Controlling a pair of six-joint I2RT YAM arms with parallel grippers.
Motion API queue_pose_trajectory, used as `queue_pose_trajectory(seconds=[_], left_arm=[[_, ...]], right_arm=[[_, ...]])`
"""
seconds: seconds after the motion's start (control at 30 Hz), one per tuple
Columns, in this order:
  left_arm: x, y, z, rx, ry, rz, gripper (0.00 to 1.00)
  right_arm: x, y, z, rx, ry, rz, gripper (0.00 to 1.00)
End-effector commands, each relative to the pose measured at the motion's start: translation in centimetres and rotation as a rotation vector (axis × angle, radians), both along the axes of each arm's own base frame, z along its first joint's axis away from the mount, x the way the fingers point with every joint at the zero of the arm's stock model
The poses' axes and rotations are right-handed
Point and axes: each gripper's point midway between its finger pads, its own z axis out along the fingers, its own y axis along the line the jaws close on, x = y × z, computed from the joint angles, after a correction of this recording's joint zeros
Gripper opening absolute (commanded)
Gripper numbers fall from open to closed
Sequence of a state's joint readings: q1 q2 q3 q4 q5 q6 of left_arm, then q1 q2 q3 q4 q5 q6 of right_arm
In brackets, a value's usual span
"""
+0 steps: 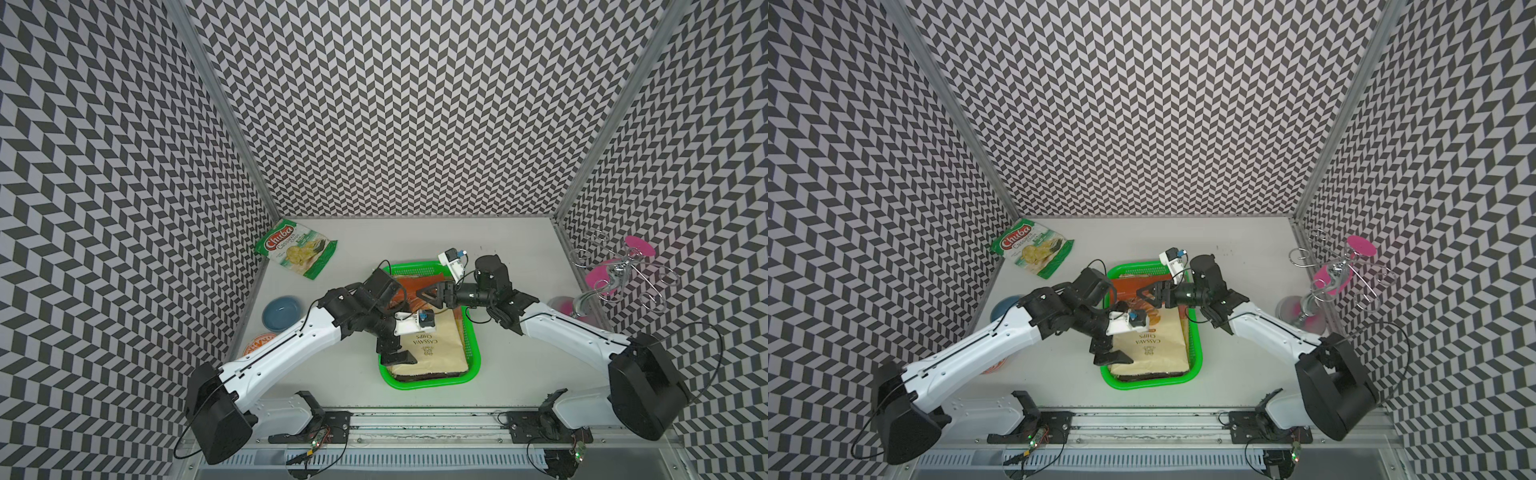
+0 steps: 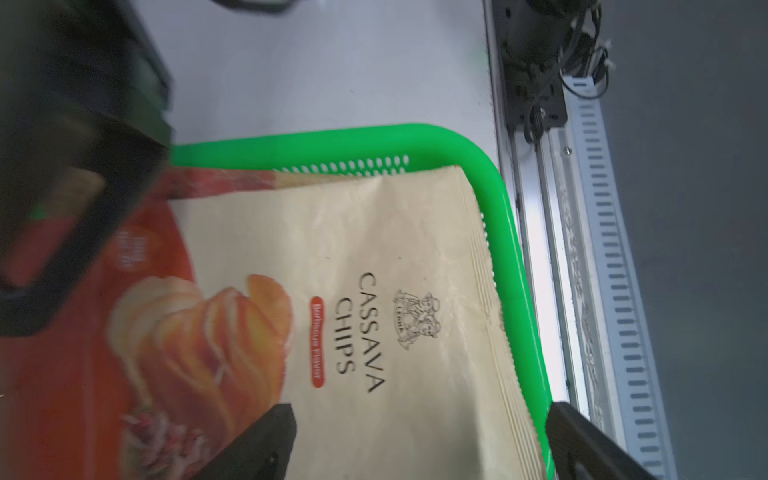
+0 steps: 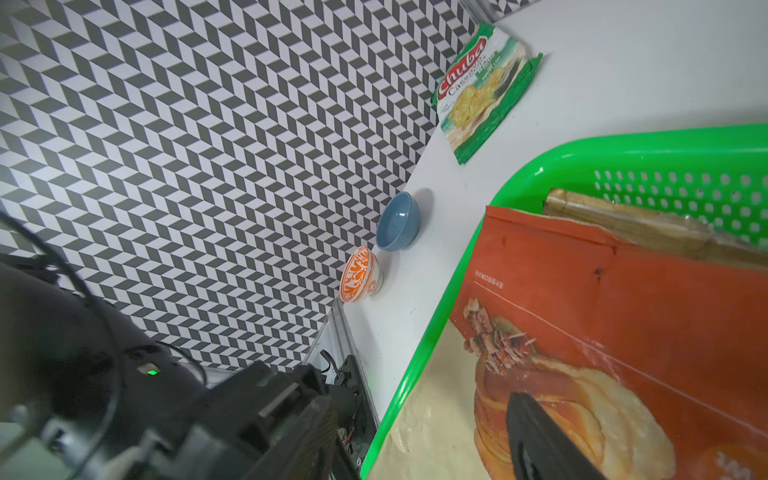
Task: Put the potato chips into the basket
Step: Place the potato chip in the basket, then pick up the potato chip from the corner of the board.
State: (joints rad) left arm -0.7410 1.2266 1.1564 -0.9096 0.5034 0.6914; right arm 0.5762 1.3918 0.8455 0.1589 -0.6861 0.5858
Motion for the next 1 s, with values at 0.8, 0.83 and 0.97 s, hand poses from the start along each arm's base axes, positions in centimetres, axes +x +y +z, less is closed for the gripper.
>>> queue_pose_trajectory(seconds=[0.8, 0.83, 0.97], left_arm=[[34.7, 27.7, -12.1, 0.192, 0.000, 1.385, 0.93], [35.4, 28.1, -12.6, 0.207, -0.007, 1.410, 0.93], [37.4, 29.7, -14.6, 0.291, -0.019, 1.468, 0.93]], right_arm=[[1.4, -2.3, 2.0, -0.071, -0.179, -0.084, 0.74], [1.4, -2.3, 1.9, -0.072, -0.181, -0.084, 0.74], [1.5, -2.3, 1.8, -0.073, -0.180, -0.085, 0.74]])
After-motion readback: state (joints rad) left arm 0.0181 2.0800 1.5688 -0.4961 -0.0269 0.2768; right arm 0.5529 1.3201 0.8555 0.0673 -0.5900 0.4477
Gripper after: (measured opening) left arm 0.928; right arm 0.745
